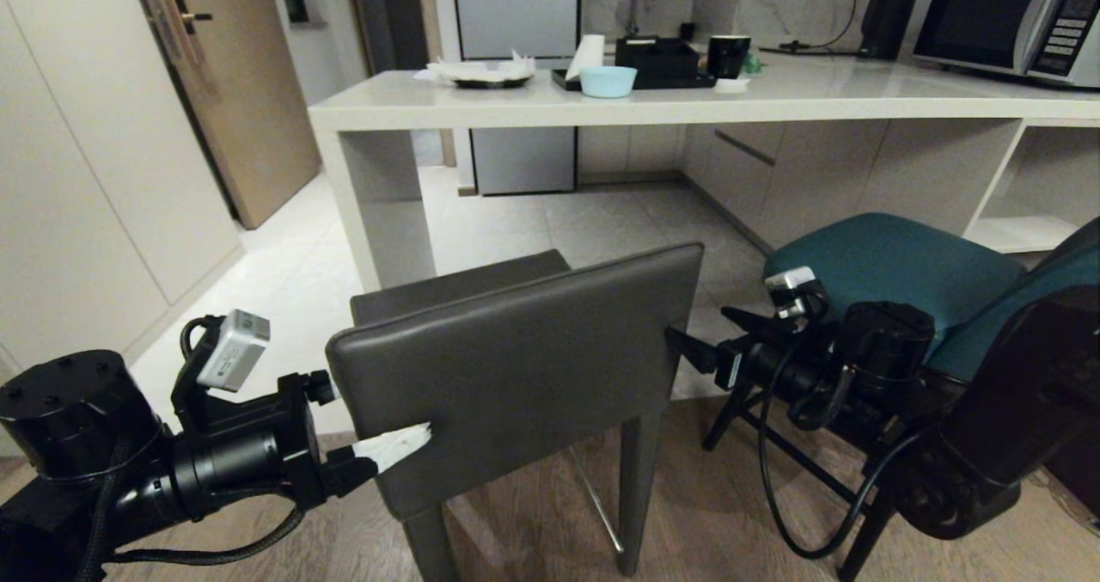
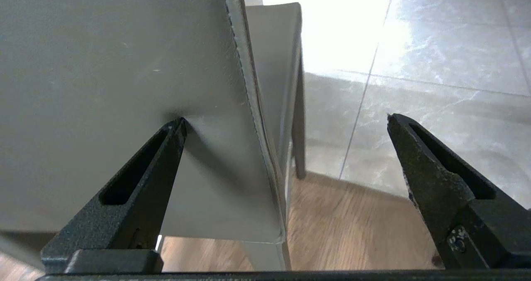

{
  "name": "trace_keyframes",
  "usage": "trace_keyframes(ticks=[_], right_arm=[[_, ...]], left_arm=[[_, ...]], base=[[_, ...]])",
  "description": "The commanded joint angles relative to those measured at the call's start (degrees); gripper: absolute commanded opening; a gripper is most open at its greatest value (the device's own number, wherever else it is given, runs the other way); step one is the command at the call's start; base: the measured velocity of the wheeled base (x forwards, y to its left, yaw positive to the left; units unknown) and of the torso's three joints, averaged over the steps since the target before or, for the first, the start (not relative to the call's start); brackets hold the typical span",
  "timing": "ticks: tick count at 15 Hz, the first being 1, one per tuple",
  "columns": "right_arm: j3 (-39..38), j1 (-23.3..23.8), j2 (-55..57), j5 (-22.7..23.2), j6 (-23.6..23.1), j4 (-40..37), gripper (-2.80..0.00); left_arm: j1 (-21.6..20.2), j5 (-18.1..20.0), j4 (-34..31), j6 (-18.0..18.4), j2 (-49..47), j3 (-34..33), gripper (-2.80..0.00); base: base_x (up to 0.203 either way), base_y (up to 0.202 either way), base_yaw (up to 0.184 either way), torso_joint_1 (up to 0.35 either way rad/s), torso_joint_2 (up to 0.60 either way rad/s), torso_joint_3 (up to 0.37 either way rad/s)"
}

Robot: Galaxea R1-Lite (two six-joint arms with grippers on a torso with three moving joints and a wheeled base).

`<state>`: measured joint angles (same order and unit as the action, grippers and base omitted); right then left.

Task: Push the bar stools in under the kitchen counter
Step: Pull the gray chair out from under the dining table

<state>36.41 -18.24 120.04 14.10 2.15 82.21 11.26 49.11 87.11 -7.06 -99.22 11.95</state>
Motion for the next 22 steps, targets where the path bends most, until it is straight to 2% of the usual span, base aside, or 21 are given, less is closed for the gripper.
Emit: trace_keyframes(ticks=[1, 3, 6, 8, 11, 15, 18, 20, 21, 22], right_arm=[[2.0, 0.7, 1.7, 0.0, 0.1, 0.5, 0.00], [3.1, 1.0, 2.4, -0.5, 0.1, -0.1, 0.00], [4.1, 1.0, 3.2, -1.5, 0.1, -0.2, 0.00], [6.1, 1.0, 4.2, -2.9, 0.1, -0.1, 0.00], [6.7, 1.4, 4.4, -3.2, 0.3, -0.1, 0.00], [5.7, 2.3, 3.2, -4.3, 1.2, 1.1, 0.00], [2.0, 3.0, 0.2, -4.4, 1.2, 1.5, 0.00], [-2.1, 3.0, -5.0, -4.5, 1.8, 1.9, 0.00], [-4.4, 3.0, -8.2, -4.6, 2.6, 2.0, 0.00], [-6.8, 3.0, -11.6, -5.0, 3.3, 2.1, 0.00]], left_arm=[[1.5, -1.0, 0.5, -0.1, 0.1, 0.4, 0.00], [3.2, -3.3, 0.5, -0.1, -0.6, 1.2, 0.00], [4.5, -3.6, 0.5, -0.1, -1.0, 1.3, 0.00], [5.9, -5.2, 0.5, -0.4, -0.9, 1.1, 0.00], [6.5, -5.7, 0.5, -0.4, -1.0, 1.1, 0.00], [6.4, -8.8, 0.5, -0.6, 0.1, 0.8, 0.00], [6.0, -15.4, 0.5, -0.9, 2.9, 1.2, 0.00], [4.5, -25.1, 0.5, -1.8, 6.2, 0.6, 0.00], [4.3, -28.8, 0.5, -2.8, 8.0, 0.6, 0.00], [4.1, -30.5, 0.5, -4.3, 10.2, 0.7, 0.00]], base=[[0.000, 0.000, 0.000, 0.000, 0.00, 0.000], [0.000, 0.000, 0.000, 0.000, 0.00, 0.000], [0.000, 0.000, 0.000, 0.000, 0.00, 0.000], [0.000, 0.000, 0.000, 0.000, 0.00, 0.000], [0.000, 0.000, 0.000, 0.000, 0.00, 0.000], [0.000, 0.000, 0.000, 0.000, 0.00, 0.000], [0.000, 0.000, 0.000, 0.000, 0.00, 0.000], [0.000, 0.000, 0.000, 0.000, 0.00, 0.000], [0.000, 0.000, 0.000, 0.000, 0.00, 0.000], [0.000, 0.000, 0.000, 0.000, 0.00, 0.000]])
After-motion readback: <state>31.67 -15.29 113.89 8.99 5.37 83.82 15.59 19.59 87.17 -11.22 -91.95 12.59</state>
